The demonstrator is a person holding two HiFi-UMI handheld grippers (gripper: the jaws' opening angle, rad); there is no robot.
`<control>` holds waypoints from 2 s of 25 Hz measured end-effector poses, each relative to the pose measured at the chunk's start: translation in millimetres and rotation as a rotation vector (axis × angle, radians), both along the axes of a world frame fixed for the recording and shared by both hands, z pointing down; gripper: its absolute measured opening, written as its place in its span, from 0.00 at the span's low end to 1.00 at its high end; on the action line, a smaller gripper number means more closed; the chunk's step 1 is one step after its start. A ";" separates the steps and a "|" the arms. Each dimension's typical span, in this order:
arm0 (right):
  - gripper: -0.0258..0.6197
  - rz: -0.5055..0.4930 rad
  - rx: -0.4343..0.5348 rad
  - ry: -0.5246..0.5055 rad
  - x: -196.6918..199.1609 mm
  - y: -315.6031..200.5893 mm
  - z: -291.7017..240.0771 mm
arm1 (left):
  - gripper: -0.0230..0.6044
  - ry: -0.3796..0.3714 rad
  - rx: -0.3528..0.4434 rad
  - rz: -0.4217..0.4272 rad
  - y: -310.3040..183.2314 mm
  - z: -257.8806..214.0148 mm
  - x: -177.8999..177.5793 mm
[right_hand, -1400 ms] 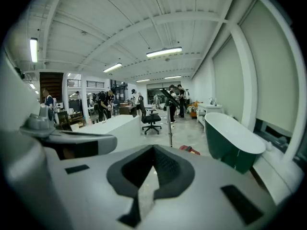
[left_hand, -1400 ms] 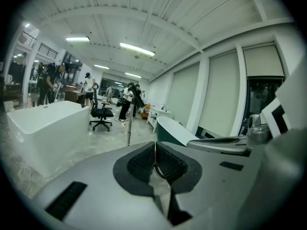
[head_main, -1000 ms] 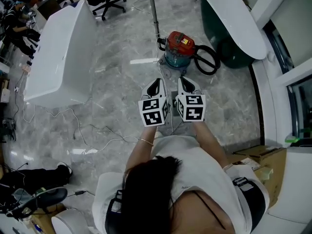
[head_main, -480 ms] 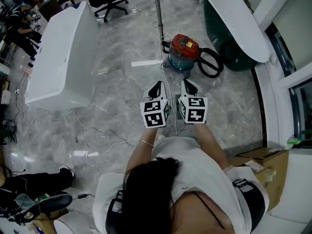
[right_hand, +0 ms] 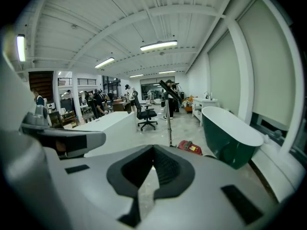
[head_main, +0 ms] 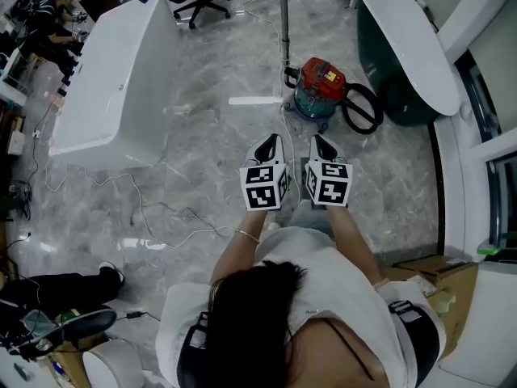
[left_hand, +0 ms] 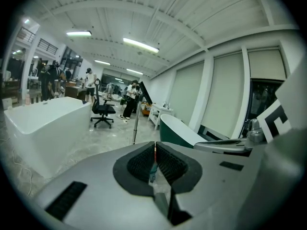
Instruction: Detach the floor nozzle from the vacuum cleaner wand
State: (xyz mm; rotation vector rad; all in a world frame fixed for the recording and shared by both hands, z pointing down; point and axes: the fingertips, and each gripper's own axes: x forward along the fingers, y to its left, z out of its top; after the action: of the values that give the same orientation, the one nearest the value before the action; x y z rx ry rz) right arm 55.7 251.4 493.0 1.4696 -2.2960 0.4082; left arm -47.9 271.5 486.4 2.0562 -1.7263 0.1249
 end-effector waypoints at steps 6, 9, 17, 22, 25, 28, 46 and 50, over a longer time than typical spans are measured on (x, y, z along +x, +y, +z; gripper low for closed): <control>0.06 0.005 0.003 -0.017 2.9 -10.6 -0.5 | 0.06 -0.008 0.017 0.034 -8.8 -4.5 9.7; 0.06 0.011 0.005 -0.027 5.4 -19.0 -2.8 | 0.06 -0.015 0.021 0.038 -14.0 -7.0 11.7; 0.06 -0.023 -0.010 -0.009 10.5 -32.0 3.2 | 0.06 0.057 0.024 0.006 -23.4 -5.2 15.5; 0.06 -0.050 -0.019 -0.007 12.1 -40.5 6.4 | 0.06 0.064 0.017 -0.001 -27.4 -2.4 19.9; 0.06 -0.066 -0.028 -0.006 13.8 -45.3 10.4 | 0.06 0.093 0.022 0.004 -31.9 -2.1 25.2; 0.06 -0.067 -0.049 -0.006 18.5 -47.5 17.8 | 0.06 0.118 0.010 0.009 -36.8 2.8 32.5; 0.06 -0.044 -0.036 -0.035 60.9 -125.1 6.7 | 0.06 0.053 -0.029 0.014 -117.1 5.2 73.0; 0.06 -0.053 -0.027 -0.050 71.4 -144.2 0.7 | 0.06 0.044 -0.004 0.020 -135.9 -1.2 88.2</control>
State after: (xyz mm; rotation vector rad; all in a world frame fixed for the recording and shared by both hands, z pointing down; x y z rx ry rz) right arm 127.1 107.2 493.7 1.3980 -2.3536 0.4637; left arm 40.3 135.6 485.2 2.0589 -1.6781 0.0893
